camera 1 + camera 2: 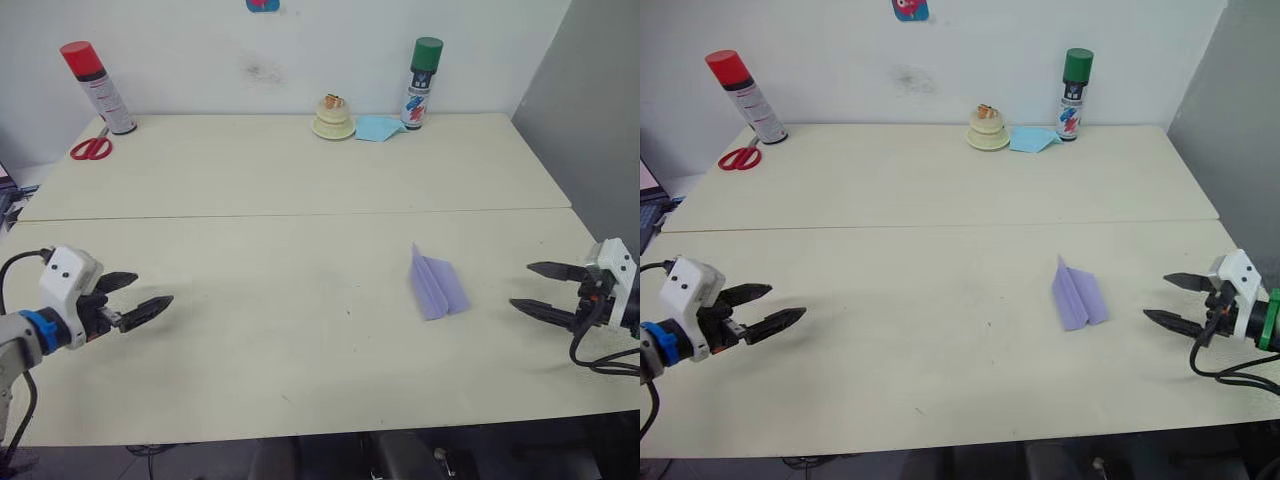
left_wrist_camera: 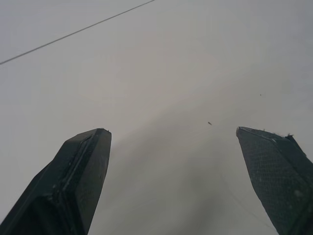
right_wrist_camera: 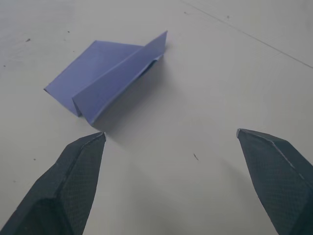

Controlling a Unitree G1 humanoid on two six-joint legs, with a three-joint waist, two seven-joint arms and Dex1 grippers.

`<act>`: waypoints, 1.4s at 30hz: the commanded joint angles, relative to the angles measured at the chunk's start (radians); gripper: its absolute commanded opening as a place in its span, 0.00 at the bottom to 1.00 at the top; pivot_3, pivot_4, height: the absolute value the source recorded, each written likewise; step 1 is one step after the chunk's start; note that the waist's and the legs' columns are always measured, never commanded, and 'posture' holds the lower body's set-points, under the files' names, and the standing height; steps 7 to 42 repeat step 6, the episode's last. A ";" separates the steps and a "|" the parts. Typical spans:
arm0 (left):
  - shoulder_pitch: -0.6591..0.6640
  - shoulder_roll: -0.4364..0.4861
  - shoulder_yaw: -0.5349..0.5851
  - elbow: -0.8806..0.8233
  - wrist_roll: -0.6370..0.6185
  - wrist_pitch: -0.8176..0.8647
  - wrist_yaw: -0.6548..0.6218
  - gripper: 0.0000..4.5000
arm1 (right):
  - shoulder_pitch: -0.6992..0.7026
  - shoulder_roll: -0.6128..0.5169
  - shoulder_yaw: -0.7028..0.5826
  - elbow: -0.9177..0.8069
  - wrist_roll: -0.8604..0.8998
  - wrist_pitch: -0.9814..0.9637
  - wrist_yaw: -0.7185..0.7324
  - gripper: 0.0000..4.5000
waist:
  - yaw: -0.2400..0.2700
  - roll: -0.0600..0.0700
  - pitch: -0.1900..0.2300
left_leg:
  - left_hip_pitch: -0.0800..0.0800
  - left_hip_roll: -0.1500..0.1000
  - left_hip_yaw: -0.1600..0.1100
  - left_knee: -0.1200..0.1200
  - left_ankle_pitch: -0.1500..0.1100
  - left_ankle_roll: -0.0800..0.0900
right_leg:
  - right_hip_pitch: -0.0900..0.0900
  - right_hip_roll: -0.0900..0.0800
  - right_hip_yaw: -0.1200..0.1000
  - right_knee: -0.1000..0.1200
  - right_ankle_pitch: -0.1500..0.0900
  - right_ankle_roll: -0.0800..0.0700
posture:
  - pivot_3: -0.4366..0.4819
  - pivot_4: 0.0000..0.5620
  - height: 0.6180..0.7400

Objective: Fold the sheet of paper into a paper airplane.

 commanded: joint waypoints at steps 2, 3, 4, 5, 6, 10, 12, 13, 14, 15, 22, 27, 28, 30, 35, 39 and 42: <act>0.112 -0.052 0.105 -0.069 0.009 -0.010 0.038 1.00 | 0.007 0.016 -0.009 -0.017 0.020 -0.042 -0.037 0.99 | 0.001 0.000 0.000 | 0.000 0.000 0.001 0.000 0.000 0.000 | 0.000 0.000 0.000 0.000 0.000 0.000 | 0.48 0.27 0.98; 0.126 -0.065 0.118 -0.074 0.009 -0.006 0.051 1.00 | 0.007 0.021 -0.010 -0.002 0.013 -0.057 -0.049 0.99 | 0.003 0.000 0.000 | 0.000 0.000 0.000 0.000 0.000 0.000 | 0.000 0.000 0.000 0.000 0.000 0.000 | 0.48 0.27 0.98; 0.137 -0.074 0.127 -0.079 0.009 -0.004 0.060 1.00 | 0.006 0.028 -0.010 0.012 0.004 -0.078 -0.065 0.99 | 0.004 0.000 0.000 | 0.000 0.000 0.000 0.000 0.000 0.000 | 0.000 0.000 0.000 0.000 0.000 0.000 | 0.48 0.27 0.98; 0.151 -0.082 0.134 -0.086 0.010 -0.003 0.065 1.00 | 0.006 0.036 -0.009 0.023 -0.005 -0.101 -0.083 0.99 | 0.005 0.000 0.000 | 0.000 0.001 -0.001 0.000 0.000 0.000 | 0.000 0.000 0.000 0.000 0.000 0.000 | 0.48 0.27 0.98; 0.165 -0.091 0.140 -0.097 0.006 -0.004 0.064 1.00 | 0.011 0.039 -0.004 0.025 -0.004 -0.106 -0.089 0.99 | 0.005 0.000 0.000 | 0.001 0.001 -0.001 0.000 0.000 0.000 | 0.001 0.000 0.000 0.000 0.000 0.000 | 0.48 0.27 0.98; 0.165 -0.091 0.140 -0.097 0.006 -0.004 0.064 1.00 | 0.011 0.039 -0.004 0.025 -0.004 -0.106 -0.089 0.99 | 0.005 0.000 0.000 | 0.001 0.001 -0.001 0.000 0.000 0.000 | 0.001 0.000 0.000 0.000 0.000 0.000 | 0.48 0.27 0.98; 0.165 -0.091 0.140 -0.097 0.006 -0.004 0.064 1.00 | 0.011 0.039 -0.004 0.025 -0.004 -0.106 -0.089 0.99 | 0.005 0.000 0.000 | 0.001 0.001 -0.001 0.000 0.000 0.000 | 0.001 0.000 0.000 0.000 0.000 0.000 | 0.48 0.27 0.98; 0.165 -0.091 0.140 -0.097 0.006 -0.004 0.064 1.00 | 0.011 0.039 -0.004 0.025 -0.004 -0.106 -0.089 0.99 | 0.005 0.000 0.000 | 0.001 0.001 -0.001 0.000 0.000 0.000 | 0.001 0.000 0.000 0.000 0.000 0.000 | 0.48 0.27 0.98; 0.165 -0.091 0.140 -0.097 0.006 -0.004 0.064 1.00 | 0.011 0.039 -0.004 0.025 -0.004 -0.106 -0.089 0.99 | 0.005 0.000 0.000 | 0.001 0.001 -0.001 0.000 0.000 0.000 | 0.001 0.000 0.000 0.000 0.000 0.000 | 0.48 0.27 0.98; 0.165 -0.091 0.140 -0.097 0.006 -0.004 0.064 1.00 | 0.011 0.039 -0.004 0.025 -0.004 -0.106 -0.089 0.99 | 0.005 0.000 0.000 | 0.001 0.001 -0.001 0.000 0.000 0.000 | 0.001 0.000 0.000 0.000 0.000 0.000 | 0.48 0.27 0.98; 0.165 -0.091 0.140 -0.097 0.006 -0.004 0.064 1.00 | 0.011 0.039 -0.004 0.025 -0.004 -0.106 -0.089 0.99 | 0.005 0.000 0.000 | 0.001 0.001 -0.001 0.000 0.000 0.000 | 0.001 0.000 0.000 0.000 0.000 0.000 | 0.48 0.27 0.98; 0.165 -0.091 0.140 -0.097 0.006 -0.004 0.064 1.00 | 0.011 0.039 -0.004 0.025 -0.004 -0.106 -0.089 0.99 | 0.005 0.000 0.000 | 0.001 0.001 -0.001 0.000 0.000 0.000 | 0.001 0.000 0.000 0.000 0.000 0.000 | 0.48 0.27 0.98; 0.165 -0.091 0.140 -0.097 0.006 -0.004 0.064 1.00 | 0.011 0.039 -0.004 0.025 -0.004 -0.106 -0.089 0.99 | 0.005 0.000 0.000 | 0.001 0.001 -0.001 0.000 0.000 0.000 | 0.001 0.000 0.000 0.000 0.000 0.000 | 0.48 0.27 0.98; 0.165 -0.091 0.140 -0.097 0.006 -0.004 0.064 1.00 | 0.011 0.039 -0.004 0.025 -0.004 -0.106 -0.089 0.99 | 0.005 0.000 0.000 | 0.001 0.001 -0.001 0.000 0.000 0.000 | 0.001 0.000 0.000 0.000 0.000 0.000 | 0.48 0.27 0.98; 0.165 -0.091 0.140 -0.097 0.006 -0.004 0.064 1.00 | 0.011 0.039 -0.004 0.025 -0.004 -0.106 -0.089 0.99 | 0.005 0.000 0.000 | 0.001 0.001 -0.001 0.000 0.000 0.000 | 0.001 0.000 0.000 0.000 0.000 0.000 | 0.48 0.27 0.98; 0.165 -0.091 0.140 -0.097 0.006 -0.004 0.064 1.00 | 0.011 0.039 -0.004 0.025 -0.004 -0.106 -0.089 0.99 | 0.005 0.000 0.000 | 0.001 0.001 -0.001 0.000 0.000 0.000 | 0.001 0.000 0.000 0.000 0.000 0.000 | 0.48 0.27 0.98; 0.165 -0.091 0.140 -0.097 0.006 -0.004 0.064 1.00 | 0.011 0.039 -0.004 0.025 -0.004 -0.106 -0.089 0.99 | 0.005 0.000 0.000 | 0.001 0.001 -0.001 0.000 0.000 0.000 | 0.001 0.000 0.000 0.000 0.000 0.000 | 0.48 0.27 0.98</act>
